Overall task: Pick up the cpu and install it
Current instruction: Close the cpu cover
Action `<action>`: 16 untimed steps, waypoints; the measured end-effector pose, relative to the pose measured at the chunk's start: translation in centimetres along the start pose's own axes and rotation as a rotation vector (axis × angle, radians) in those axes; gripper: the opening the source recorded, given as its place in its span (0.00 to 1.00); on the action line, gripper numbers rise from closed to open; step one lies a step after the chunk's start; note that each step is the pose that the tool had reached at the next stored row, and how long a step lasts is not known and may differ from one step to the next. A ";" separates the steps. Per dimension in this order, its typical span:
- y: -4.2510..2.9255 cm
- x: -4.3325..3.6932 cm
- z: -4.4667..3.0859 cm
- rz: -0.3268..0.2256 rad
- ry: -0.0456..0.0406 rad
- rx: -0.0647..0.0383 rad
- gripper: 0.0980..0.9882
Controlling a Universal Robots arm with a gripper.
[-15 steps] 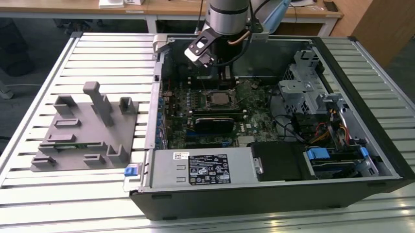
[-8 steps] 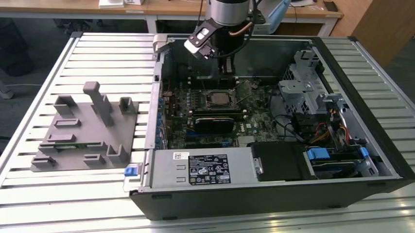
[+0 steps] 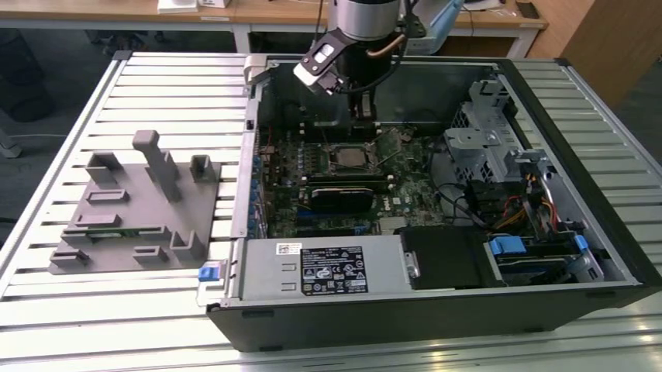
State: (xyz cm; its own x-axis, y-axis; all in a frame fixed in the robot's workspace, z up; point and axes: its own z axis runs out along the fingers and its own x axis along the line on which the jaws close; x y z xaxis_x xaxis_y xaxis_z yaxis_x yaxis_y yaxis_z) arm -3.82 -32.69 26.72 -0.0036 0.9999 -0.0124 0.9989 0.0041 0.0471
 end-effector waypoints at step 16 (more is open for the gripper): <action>4.71 -0.28 0.65 0.002 -0.0003 0.007 0.01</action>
State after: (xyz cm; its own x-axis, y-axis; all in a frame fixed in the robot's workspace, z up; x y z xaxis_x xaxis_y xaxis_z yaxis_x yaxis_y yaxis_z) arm 0.91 -32.96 26.30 -0.0018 0.9999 -0.0126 0.9992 0.0023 0.0404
